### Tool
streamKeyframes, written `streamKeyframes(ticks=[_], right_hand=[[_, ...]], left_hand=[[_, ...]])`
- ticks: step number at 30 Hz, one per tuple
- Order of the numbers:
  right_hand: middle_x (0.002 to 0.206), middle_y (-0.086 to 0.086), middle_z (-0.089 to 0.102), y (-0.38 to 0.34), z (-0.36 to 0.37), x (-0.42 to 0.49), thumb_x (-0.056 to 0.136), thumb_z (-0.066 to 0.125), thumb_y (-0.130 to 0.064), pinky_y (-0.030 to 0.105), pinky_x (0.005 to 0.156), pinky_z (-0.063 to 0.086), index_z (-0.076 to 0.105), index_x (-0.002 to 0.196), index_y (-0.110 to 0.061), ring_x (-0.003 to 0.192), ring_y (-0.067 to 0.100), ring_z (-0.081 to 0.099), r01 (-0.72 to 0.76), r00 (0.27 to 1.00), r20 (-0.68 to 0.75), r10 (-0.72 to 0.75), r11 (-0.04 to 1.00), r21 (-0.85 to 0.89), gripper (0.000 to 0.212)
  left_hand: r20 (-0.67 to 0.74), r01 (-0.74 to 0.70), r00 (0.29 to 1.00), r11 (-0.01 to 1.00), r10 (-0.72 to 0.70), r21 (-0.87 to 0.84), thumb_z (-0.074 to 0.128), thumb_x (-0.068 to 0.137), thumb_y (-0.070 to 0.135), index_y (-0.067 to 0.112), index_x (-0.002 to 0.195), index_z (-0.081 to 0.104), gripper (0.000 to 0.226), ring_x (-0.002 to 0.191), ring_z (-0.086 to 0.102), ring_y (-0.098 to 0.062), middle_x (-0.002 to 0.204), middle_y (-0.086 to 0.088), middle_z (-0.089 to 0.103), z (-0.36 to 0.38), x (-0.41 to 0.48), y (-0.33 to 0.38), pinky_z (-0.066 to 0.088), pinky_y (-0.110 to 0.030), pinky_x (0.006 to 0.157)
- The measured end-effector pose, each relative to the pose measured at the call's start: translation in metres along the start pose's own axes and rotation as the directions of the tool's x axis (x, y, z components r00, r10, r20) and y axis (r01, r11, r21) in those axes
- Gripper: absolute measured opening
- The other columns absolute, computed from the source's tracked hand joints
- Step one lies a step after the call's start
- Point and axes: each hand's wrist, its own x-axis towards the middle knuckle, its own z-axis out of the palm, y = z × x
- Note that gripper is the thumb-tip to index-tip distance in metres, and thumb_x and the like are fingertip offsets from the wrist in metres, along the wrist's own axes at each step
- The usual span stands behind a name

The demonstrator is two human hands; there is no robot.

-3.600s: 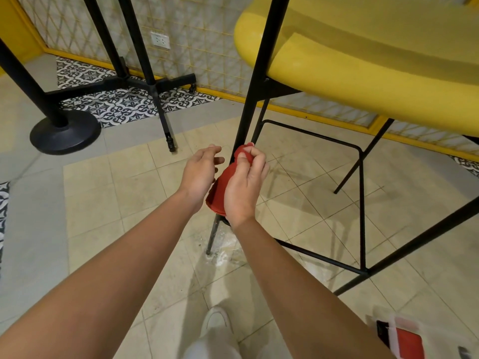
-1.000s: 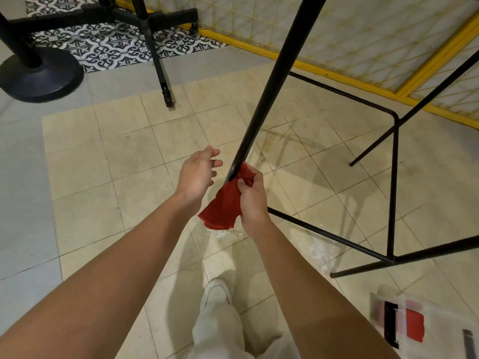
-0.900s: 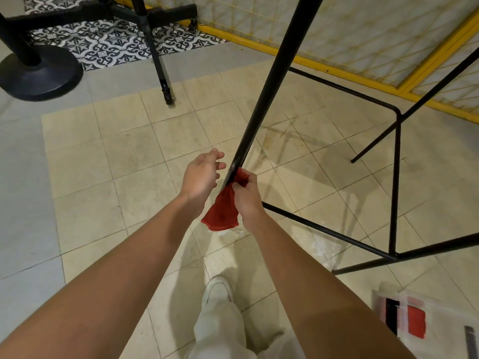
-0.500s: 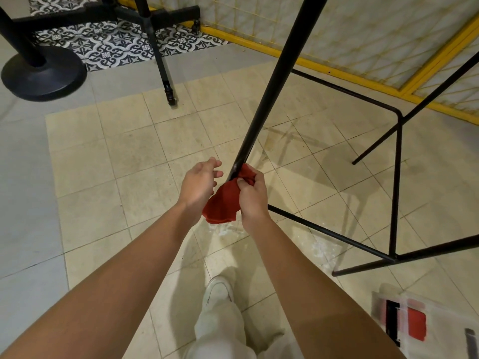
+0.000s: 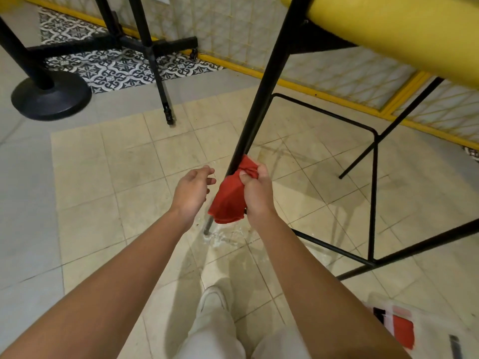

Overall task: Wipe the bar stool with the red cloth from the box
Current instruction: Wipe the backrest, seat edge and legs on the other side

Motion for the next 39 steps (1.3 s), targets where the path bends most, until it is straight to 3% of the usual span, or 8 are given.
streamKeyframes(ticks=[4, 9, 15, 18, 21, 26, 32, 39], right_hand=[[0.120, 0.005, 0.058, 0.000, -0.011, -0.025, 0.093, 0.051, -0.007, 0.041, 0.100, 0.044, 0.051, 0.110, -0.032, 0.110, 0.022, 0.056, -0.051, 0.999, 0.030, 0.046, 0.969, 0.240, 0.030], [0.109, 0.008, 0.059, 0.004, -0.013, -0.051, 0.090, 0.056, -0.012, 0.043, 0.098, 0.047, 0.043, 0.111, -0.019, 0.106, 0.025, 0.059, -0.130, 0.985, 0.137, 0.102, 0.968, 0.215, 0.026], [0.117, 0.007, 0.061, -0.020, -0.017, -0.059, 0.074, 0.046, -0.045, 0.045, 0.090, 0.051, 0.061, 0.101, -0.023, 0.103, 0.022, 0.059, -0.119, 0.963, 0.233, 0.136, 0.989, -0.087, 0.038], [0.119, -0.009, 0.051, -0.037, -0.030, -0.047, 0.094, 0.035, -0.038, 0.042, 0.081, 0.055, 0.060, 0.117, -0.017, 0.110, 0.016, 0.049, -0.084, 0.968, 0.221, 0.121, 0.982, -0.169, 0.040], [0.139, -0.003, 0.044, -0.047, -0.045, -0.031, 0.097, 0.033, -0.034, 0.027, 0.068, 0.057, 0.060, 0.120, -0.022, 0.125, 0.020, 0.043, -0.008, 0.987, 0.159, 0.034, 0.987, -0.160, 0.037], [0.137, -0.005, 0.053, -0.057, -0.041, -0.005, 0.095, 0.038, -0.043, 0.040, 0.109, 0.036, 0.056, 0.128, -0.026, 0.128, 0.012, 0.043, 0.123, 0.981, 0.177, -0.082, 0.965, -0.232, 0.042], [0.100, -0.007, 0.072, -0.064, -0.035, 0.000, 0.097, 0.034, -0.039, 0.028, 0.097, 0.032, 0.072, 0.089, -0.025, 0.109, 0.008, 0.059, 0.125, 0.975, 0.207, -0.080, 0.968, -0.216, 0.042], [0.097, -0.006, 0.071, -0.060, -0.036, 0.003, 0.098, 0.033, -0.036, 0.039, 0.111, 0.028, 0.071, 0.096, -0.022, 0.115, 0.011, 0.056, 0.089, 0.972, 0.229, -0.048, 0.981, -0.170, 0.041]], left_hand=[[0.065, 0.027, 0.997, 0.999, -0.028, 0.021, 0.048, 0.094, 0.045, 0.016, 0.110, 0.059, 0.035, 0.084, 0.061, -0.014, 0.098, 0.001, 0.065, 0.003, -0.022, 0.003, 0.045, -0.026, 0.065], [0.233, 0.118, 0.968, 0.988, -0.092, -0.100, 0.055, 0.088, 0.051, 0.016, 0.115, 0.050, 0.043, 0.090, 0.065, -0.016, 0.105, -0.004, 0.065, 0.012, -0.054, 0.001, 0.051, -0.027, 0.067], [0.093, 0.017, 0.996, 0.975, 0.004, -0.222, 0.051, 0.094, 0.043, 0.018, 0.124, 0.043, 0.039, 0.096, 0.063, -0.015, 0.114, -0.004, 0.061, 0.012, -0.062, 0.003, 0.053, -0.031, 0.076], [-0.056, -0.027, 0.998, 0.948, 0.009, -0.317, 0.052, 0.095, 0.037, 0.014, 0.121, 0.042, 0.037, 0.091, 0.066, -0.022, 0.112, -0.008, 0.062, 0.006, -0.052, 0.011, 0.057, -0.038, 0.075], [-0.184, -0.085, 0.982, 0.970, 0.043, -0.230, 0.045, 0.098, 0.037, 0.017, 0.123, 0.030, 0.035, 0.093, 0.062, -0.027, 0.110, -0.010, 0.056, 0.004, -0.036, 0.022, 0.053, -0.045, 0.084], [-0.212, -0.133, 0.970, 0.990, 0.119, -0.055, 0.029, 0.100, 0.039, 0.021, 0.135, 0.024, 0.039, 0.107, 0.054, -0.025, 0.120, -0.007, 0.053, 0.030, -0.020, 0.035, 0.042, -0.044, 0.099], [-0.145, -0.263, 0.958, 0.960, 0.247, -0.098, 0.026, 0.101, 0.041, 0.027, 0.132, 0.030, 0.034, 0.108, 0.057, -0.025, 0.122, -0.010, 0.053, 0.065, -0.018, 0.012, 0.048, -0.044, 0.094], [-0.181, 0.066, 0.976, 0.956, -0.121, -0.284, 0.025, 0.102, 0.037, 0.022, 0.131, 0.031, 0.034, 0.106, 0.055, -0.028, 0.124, -0.016, 0.051, 0.073, -0.005, 0.005, 0.046, -0.048, 0.097]])
